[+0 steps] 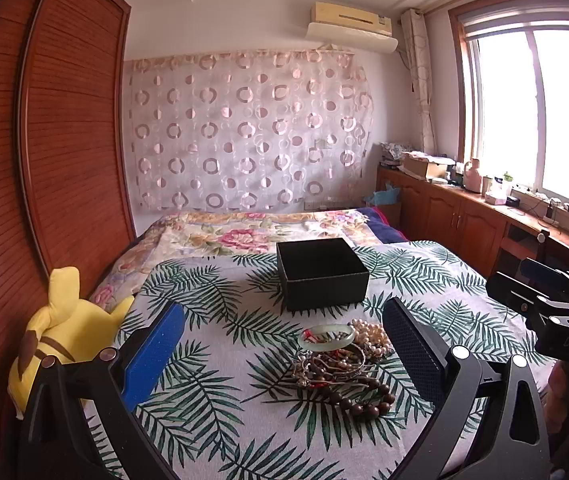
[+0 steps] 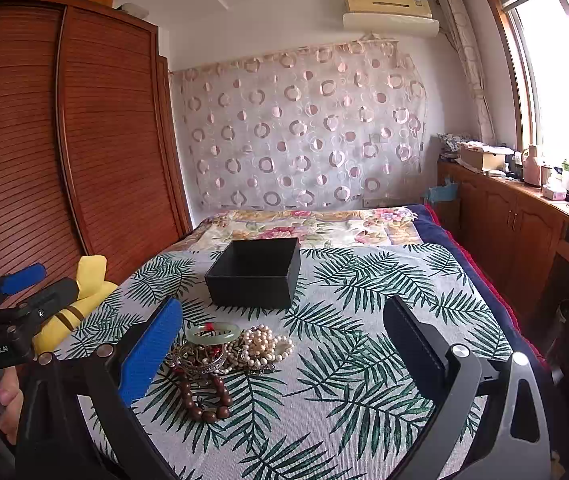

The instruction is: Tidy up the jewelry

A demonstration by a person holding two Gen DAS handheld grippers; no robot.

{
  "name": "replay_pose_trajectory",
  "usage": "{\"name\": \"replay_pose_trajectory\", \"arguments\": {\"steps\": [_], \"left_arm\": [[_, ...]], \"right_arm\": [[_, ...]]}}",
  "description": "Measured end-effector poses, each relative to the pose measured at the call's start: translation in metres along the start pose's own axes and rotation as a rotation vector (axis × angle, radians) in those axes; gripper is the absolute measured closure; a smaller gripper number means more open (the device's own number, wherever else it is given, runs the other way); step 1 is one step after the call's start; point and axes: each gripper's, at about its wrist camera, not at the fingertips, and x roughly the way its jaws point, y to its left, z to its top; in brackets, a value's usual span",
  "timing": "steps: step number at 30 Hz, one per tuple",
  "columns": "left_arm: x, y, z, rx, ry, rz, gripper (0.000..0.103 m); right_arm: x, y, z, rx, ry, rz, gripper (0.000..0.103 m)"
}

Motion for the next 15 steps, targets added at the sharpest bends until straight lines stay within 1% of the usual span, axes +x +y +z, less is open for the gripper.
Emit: {"name": "replay_pose_trajectory", "arguments": {"steps": [3,4,15], "left_arm": [[0.0022,0.001,0.003,0.001,-0.002,0.0,0.007],[-0.0019,0.0003,-0.0032,-0.001,-0.001,0.0,0.007],[-0.0023,-0.0005,-0.0032,0.001,-0.006,0.0,0.007]], "right_arm": [[-0.0003,0.0,0.0002,0.001,0.0,0.0,0.002],[-0.0001,0.0005,0.0001,0.001,0.001,0.0,0.002],[-0.0033,-0.0006,0.0024,0.0,-0.002,-0.001,0.002]]}}
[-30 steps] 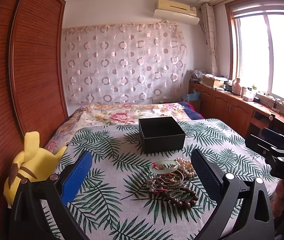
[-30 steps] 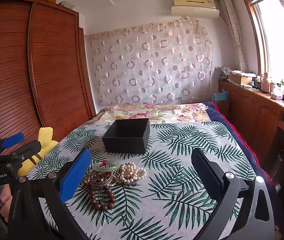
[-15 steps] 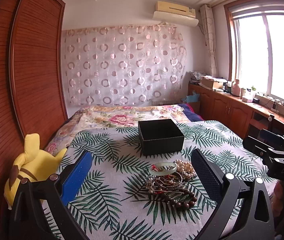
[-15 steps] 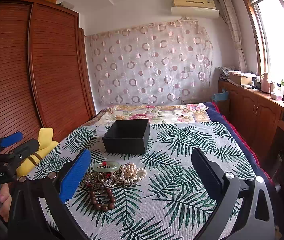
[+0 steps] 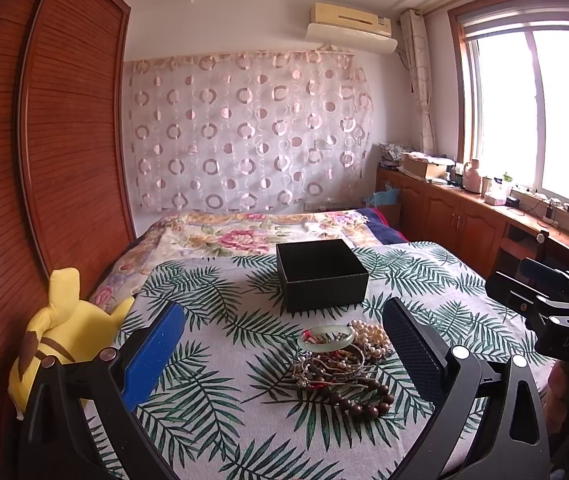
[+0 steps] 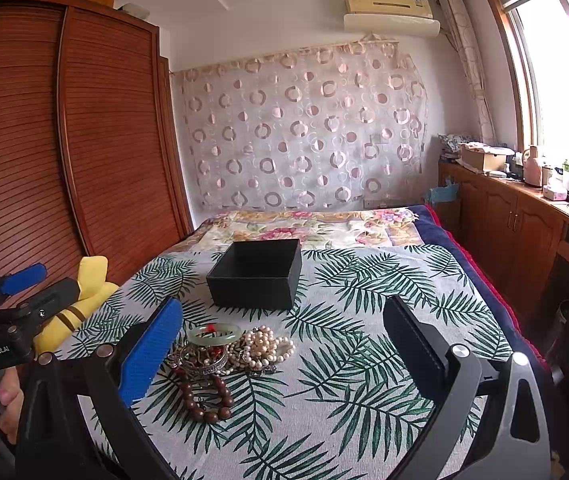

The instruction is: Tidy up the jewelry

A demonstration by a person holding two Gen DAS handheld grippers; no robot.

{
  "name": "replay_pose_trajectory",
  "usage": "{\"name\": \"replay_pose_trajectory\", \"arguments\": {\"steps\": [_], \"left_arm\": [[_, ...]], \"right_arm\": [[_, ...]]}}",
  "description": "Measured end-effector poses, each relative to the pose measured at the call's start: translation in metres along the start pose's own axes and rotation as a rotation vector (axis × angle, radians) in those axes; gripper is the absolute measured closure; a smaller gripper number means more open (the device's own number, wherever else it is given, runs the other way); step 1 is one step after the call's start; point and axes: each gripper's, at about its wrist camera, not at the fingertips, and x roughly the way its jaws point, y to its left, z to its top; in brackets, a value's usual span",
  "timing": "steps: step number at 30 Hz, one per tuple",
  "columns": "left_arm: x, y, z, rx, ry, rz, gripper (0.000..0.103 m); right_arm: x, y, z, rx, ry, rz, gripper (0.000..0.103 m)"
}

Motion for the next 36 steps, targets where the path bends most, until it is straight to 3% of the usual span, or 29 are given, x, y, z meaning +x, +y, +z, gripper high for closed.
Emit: {"name": "replay_pose_trajectory", "arguments": {"steps": [24,36], "left_arm": [[0.003,0.002,-0.005,-0.007,0.019,-0.011,0.007],[0.041,0.009,-0.026,-0.015,0.1,-0.036,0.007]], "right_arm": [[0.003,0.003,-0.002,0.007,0.025,0.012,0.002],[0.022,-0.005,-0.022,-0.014,0.07,0.059,0.002]]}}
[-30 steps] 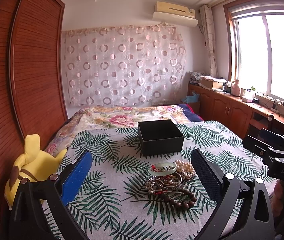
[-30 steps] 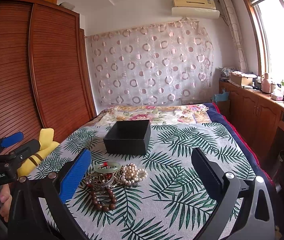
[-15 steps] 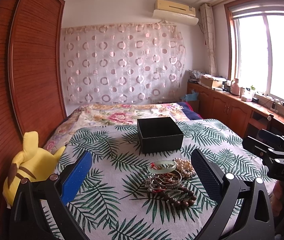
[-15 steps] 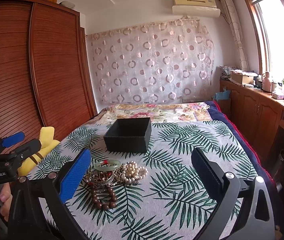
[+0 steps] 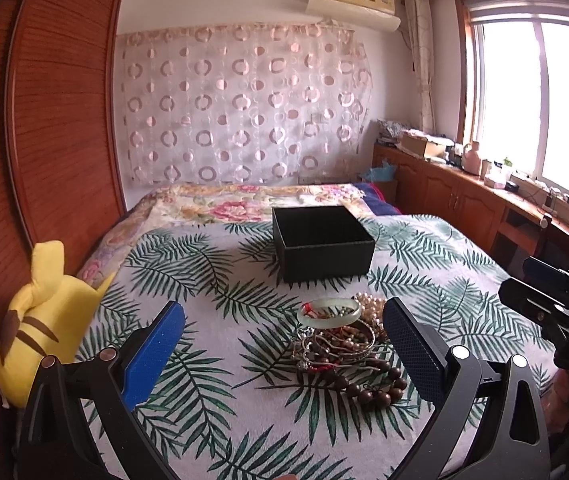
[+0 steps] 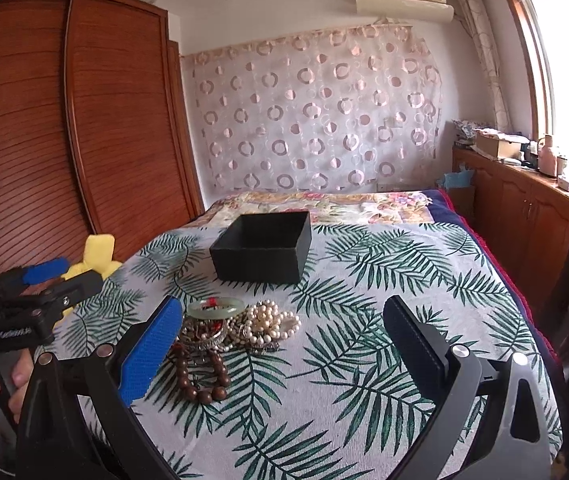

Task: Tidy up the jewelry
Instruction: 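Grasp jade bangle with left gripper while right gripper grasps patterned metal bangle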

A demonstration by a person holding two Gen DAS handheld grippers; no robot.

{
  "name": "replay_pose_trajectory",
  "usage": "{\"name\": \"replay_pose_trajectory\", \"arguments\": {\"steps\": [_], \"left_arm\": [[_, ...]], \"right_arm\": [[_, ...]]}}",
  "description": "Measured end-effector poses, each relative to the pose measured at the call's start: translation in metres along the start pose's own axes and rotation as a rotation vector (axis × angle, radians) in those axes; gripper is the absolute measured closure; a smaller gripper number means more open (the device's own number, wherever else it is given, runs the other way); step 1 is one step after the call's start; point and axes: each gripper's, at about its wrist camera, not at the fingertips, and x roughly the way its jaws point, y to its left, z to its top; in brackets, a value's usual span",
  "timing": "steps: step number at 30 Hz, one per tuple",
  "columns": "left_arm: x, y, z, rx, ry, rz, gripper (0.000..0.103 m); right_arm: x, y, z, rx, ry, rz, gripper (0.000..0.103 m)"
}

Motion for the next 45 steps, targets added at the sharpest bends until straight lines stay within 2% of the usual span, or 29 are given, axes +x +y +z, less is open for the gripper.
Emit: {"name": "replay_pose_trajectory", "arguments": {"steps": [3,10,13,27,29,34,39,43,44,45], "left_arm": [[0.011,0.002,-0.001,0.009,0.036,-0.016,0.007],[0.049,0.002,-0.005,0.043,0.166,-0.104,0.007],[0.064,0.0,-0.005,0.054,0.209,-0.149,0.007],[0.135,-0.007,0.002,0.02,0.377,-0.304,0.008],[0.146,-0.009,0.005,0.011,0.407,-0.329,0.012],[0.17,-0.015,0.008,0.022,0.478,-0.347,0.02],[0.189,-0.018,0.007,0.014,0.536,-0.356,0.021],[0.195,-0.02,0.005,0.038,0.544,-0.343,0.023],[0.195,-0.02,0.005,0.039,0.543,-0.34,0.025],[0.194,-0.02,0.005,0.045,0.537,-0.335,0.033]], "right_arm": [[0.007,-0.002,-0.005,-0.008,0.023,0.018,0.004],[0.026,-0.002,-0.015,-0.047,0.09,0.057,0.022],[0.032,-0.002,-0.019,-0.058,0.116,0.07,0.024],[0.051,0.004,-0.021,-0.1,0.183,0.116,0.025],[0.053,0.005,-0.021,-0.101,0.19,0.121,0.025],[0.058,0.008,-0.021,-0.109,0.205,0.131,0.025],[0.061,0.009,-0.024,-0.111,0.207,0.134,0.025],[0.062,0.011,-0.026,-0.112,0.208,0.133,0.025],[0.062,0.011,-0.026,-0.112,0.208,0.134,0.025],[0.062,0.011,-0.026,-0.111,0.208,0.135,0.025]]}}
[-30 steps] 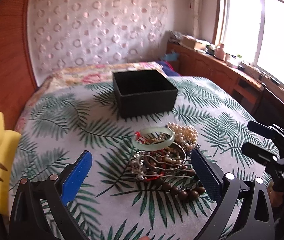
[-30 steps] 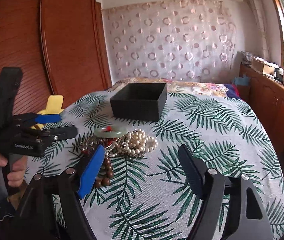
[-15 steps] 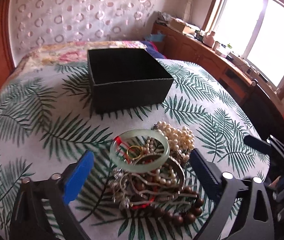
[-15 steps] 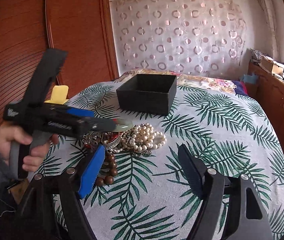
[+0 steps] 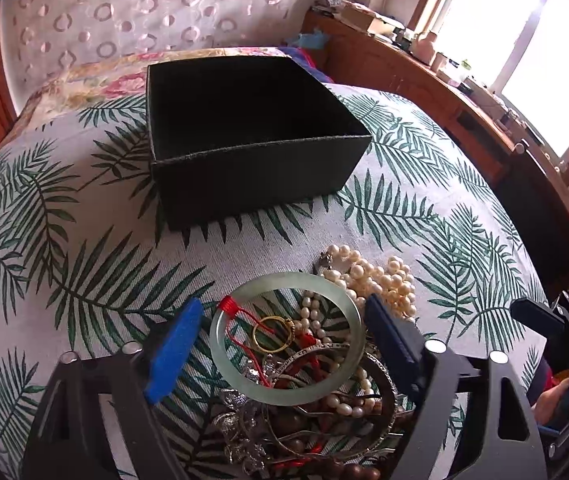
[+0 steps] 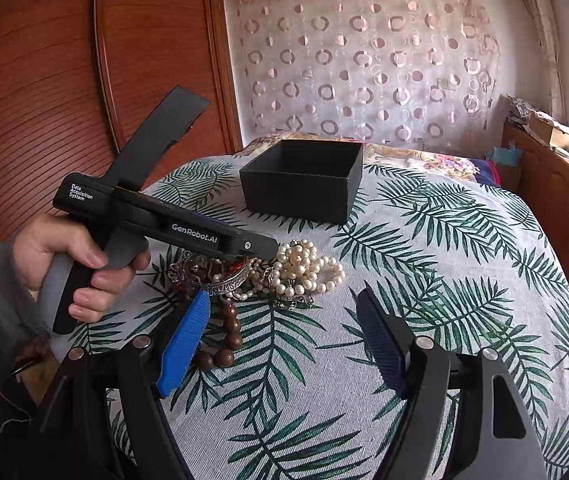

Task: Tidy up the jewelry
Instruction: 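Grasp jade bangle with left gripper while right gripper grasps patterned metal bangle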

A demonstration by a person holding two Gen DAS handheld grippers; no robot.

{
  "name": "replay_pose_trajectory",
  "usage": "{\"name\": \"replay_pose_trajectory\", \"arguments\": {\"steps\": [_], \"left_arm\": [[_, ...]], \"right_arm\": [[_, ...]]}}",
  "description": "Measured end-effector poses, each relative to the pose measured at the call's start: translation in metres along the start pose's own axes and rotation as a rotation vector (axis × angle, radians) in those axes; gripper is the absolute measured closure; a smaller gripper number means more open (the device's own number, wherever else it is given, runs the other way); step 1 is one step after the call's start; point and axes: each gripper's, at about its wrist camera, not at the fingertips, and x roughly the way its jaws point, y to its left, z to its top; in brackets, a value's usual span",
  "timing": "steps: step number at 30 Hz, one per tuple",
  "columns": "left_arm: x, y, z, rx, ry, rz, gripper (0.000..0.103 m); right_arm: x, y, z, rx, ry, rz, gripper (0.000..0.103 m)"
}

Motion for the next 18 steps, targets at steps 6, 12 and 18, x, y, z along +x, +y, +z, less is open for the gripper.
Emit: {"name": "replay_pose_trajectory", "arguments": {"steps": [6,12,18], "left_arm": [[-0.007,0.004,-0.004,0.019,-0.036,0.033,0.034],[-0.033,0.023,-0.011,-0.016,-0.108,0.035,0.034],[-0.056,0.04,-0.025,-0.042,-0.161,0.048,0.034]], "right_arm": [[0.004,0.0,0.0,-0.009,0.012,0.003,0.025],[0.021,0.009,0.01,-0.049,0.048,0.046,0.025],[0.046,0.024,0.024,-0.091,0.105,0.124,0.025]]}}
